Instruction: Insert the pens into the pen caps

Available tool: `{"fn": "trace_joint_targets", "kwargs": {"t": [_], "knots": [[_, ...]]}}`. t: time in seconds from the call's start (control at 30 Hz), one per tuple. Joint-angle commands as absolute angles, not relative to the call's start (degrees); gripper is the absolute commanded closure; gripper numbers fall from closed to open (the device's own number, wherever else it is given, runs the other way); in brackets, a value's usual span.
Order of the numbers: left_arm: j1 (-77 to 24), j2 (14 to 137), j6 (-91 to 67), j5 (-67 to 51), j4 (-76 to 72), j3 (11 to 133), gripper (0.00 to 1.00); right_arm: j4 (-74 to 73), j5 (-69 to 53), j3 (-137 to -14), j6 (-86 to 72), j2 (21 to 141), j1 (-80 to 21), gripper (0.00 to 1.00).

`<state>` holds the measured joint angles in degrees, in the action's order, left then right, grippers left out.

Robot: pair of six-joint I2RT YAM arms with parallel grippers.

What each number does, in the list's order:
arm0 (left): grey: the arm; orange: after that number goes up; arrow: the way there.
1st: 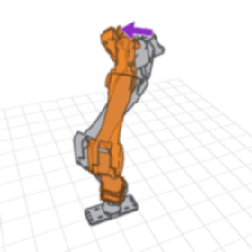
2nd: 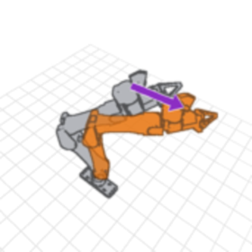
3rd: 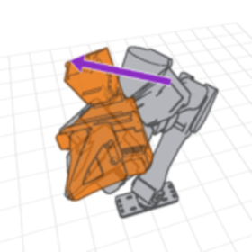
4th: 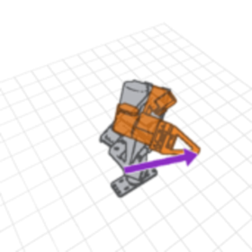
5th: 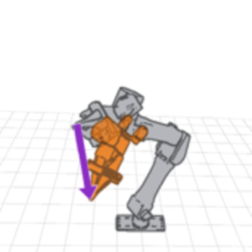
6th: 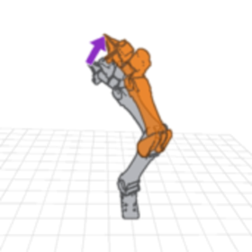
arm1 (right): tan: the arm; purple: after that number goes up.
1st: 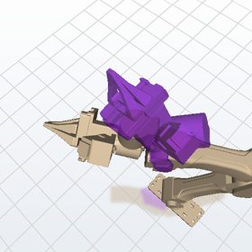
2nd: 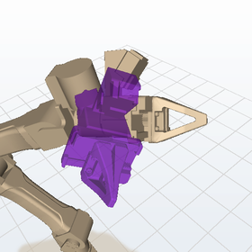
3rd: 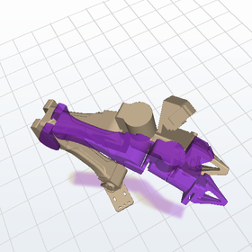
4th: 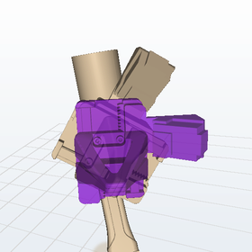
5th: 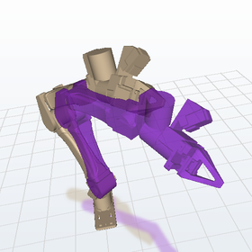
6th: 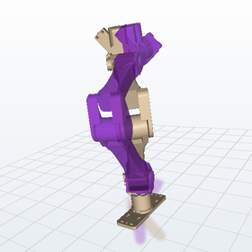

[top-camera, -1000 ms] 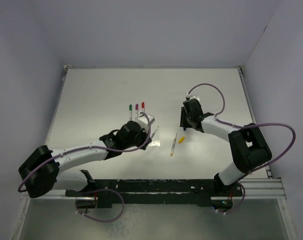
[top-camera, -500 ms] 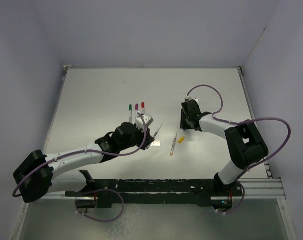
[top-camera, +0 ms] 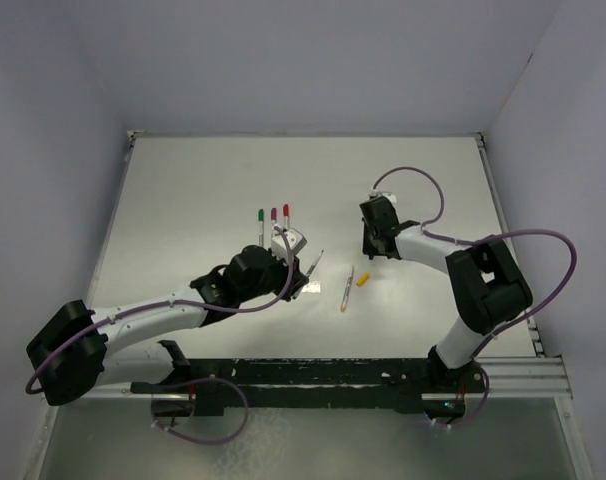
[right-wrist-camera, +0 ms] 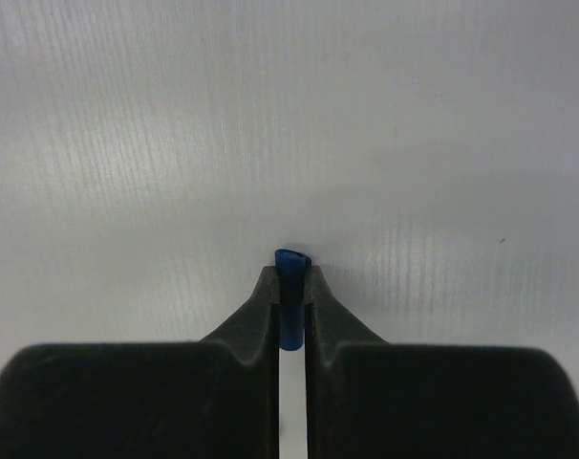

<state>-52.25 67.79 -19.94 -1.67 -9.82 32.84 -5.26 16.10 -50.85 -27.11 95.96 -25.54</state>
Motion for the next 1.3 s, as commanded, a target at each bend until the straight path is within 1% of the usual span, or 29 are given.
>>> {"fn": "trace_joint_targets", "kwargs": {"t": [0.0,0.2,0.37,0.57,0.77,1.07,1.27], "knots": [[-52.29,67.18,-20.3,-1.0,-12.19,33.52,1.0,-9.65,16.83,-50.68,-28.37,98.43,-26.09,1.0],[-52.27,68.57,-20.43,-0.67,-12.03,34.19,1.0,-9.15,15.25,-50.36,-28.58,96.41,-26.1,1.0],[-52.27,67.59,-21.87,-0.8,-15.42,33.4,1.0,-4.55,11.47,-49.61,-27.85,88.12,-26.05,1.0],[-52.23,65.88,-23.73,-1.31,-22.14,32.13,1.0,8.13,4.85,-45.9,-26.67,73.7,-26.02,1.0],[-52.26,67.25,-25.81,-2.21,-30.89,32.57,1.0,26.82,-4.12,-38.69,-29.76,62.69,-25.93,1.0],[-52.29,73.13,-28.13,-4.04,-37.75,37.45,1.0,46.75,-10.81,-32.82,-37.56,59.68,-25.93,1.0],[-52.29,73.42,-29.44,-3.53,-40.04,37.55,1.0,51.73,-10.65,-30.57,-40.55,57.61,-25.93,1.0]]}}
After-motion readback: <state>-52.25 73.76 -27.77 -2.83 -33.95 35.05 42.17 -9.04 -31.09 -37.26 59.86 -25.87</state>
